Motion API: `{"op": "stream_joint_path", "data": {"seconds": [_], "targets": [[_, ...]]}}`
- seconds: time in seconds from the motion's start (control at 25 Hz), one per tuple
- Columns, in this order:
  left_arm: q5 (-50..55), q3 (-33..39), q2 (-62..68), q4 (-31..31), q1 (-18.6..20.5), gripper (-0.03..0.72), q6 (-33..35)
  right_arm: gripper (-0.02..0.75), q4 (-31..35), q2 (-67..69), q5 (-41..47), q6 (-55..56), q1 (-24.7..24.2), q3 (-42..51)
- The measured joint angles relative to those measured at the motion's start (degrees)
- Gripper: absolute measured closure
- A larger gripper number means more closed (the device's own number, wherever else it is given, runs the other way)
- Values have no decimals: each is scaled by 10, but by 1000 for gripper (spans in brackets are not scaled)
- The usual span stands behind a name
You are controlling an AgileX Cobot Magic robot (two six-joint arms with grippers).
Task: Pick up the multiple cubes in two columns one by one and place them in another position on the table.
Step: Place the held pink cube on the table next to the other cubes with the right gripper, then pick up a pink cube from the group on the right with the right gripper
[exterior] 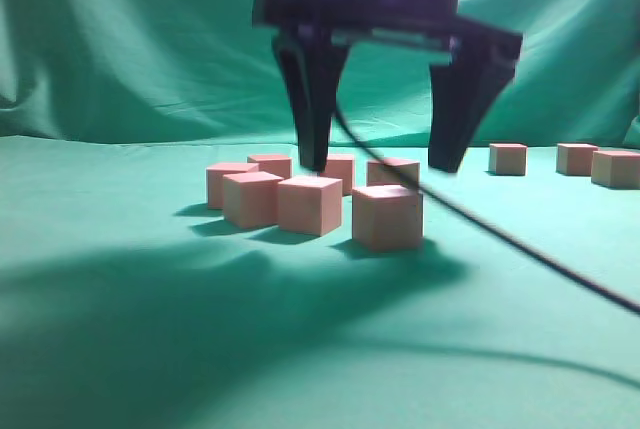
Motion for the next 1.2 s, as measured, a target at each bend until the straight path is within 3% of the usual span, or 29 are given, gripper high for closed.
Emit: {"op": "stream_joint_path", "data": {"seconds": [0.16, 0.24, 0.32, 0.52, 0.72, 0.92, 1.04, 1.2], "targets": [[0, 0, 0, 0, 0, 688, 0, 120, -52, 0, 99, 1, 0, -95], [0, 0, 0, 0, 0, 688, 0, 120, -78, -1, 107, 4, 0, -129], [0, 0, 0, 0, 0, 688, 0, 183, -107, -11, 113, 5, 0, -151], [0, 0, 0, 0, 0, 688, 0, 174, -220, -64, 121, 18, -16, -162], [0, 0, 0, 0, 0, 688, 0, 174, -239, -109, 124, 28, -126, -163], [0, 0, 0, 0, 0, 688, 0, 174, -189, -102, 127, 25, -265, -163], [0, 0, 0, 0, 0, 688, 0, 174, -163, -77, 127, 6, -315, -163], [0, 0, 0, 0, 0, 688, 0, 174, -131, -29, 123, -25, -346, -163]]}}
